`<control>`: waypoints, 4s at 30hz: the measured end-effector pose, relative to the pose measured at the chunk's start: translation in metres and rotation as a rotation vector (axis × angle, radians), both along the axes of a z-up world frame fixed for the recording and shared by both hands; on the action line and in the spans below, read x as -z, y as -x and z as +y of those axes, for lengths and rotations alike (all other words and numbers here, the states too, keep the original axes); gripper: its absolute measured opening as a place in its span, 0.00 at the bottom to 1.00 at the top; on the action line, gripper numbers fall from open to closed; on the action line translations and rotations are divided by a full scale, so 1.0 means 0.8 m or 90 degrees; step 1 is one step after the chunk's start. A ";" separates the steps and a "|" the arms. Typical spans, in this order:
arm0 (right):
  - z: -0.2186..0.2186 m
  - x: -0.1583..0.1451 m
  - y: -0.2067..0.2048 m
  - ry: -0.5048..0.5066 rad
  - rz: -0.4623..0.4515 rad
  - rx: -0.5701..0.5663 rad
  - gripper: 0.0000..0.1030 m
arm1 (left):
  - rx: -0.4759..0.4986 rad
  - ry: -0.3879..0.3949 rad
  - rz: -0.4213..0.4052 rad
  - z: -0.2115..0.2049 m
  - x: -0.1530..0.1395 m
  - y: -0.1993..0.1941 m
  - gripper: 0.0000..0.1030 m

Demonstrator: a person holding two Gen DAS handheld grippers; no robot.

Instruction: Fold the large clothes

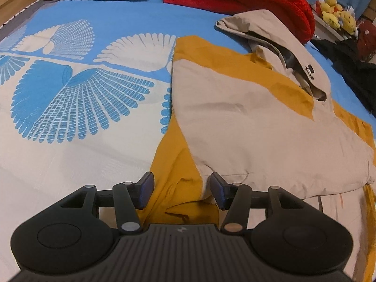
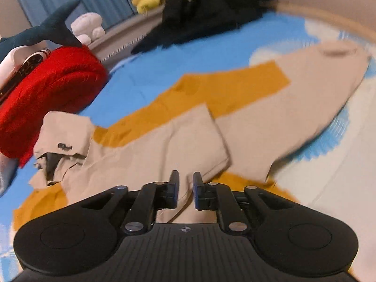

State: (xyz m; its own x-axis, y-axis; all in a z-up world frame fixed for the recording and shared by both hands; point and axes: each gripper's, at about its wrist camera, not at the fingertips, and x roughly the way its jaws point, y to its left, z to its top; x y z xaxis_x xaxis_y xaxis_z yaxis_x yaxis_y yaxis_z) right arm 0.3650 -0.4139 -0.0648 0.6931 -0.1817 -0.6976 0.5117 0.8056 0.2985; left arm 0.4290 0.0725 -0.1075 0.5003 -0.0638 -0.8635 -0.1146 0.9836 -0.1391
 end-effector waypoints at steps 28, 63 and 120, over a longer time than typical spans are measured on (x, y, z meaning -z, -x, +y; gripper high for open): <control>0.022 0.017 -0.013 -0.035 0.033 -0.043 0.25 | 0.102 -0.092 0.010 -0.051 0.029 0.004 0.62; -0.019 -0.067 0.079 0.134 0.010 -0.032 0.27 | 0.210 -0.080 -0.122 -0.176 -0.082 0.094 0.67; -0.255 -0.141 -0.014 0.262 -0.108 0.185 0.00 | 0.117 -0.062 -0.115 -0.103 -0.091 0.061 0.67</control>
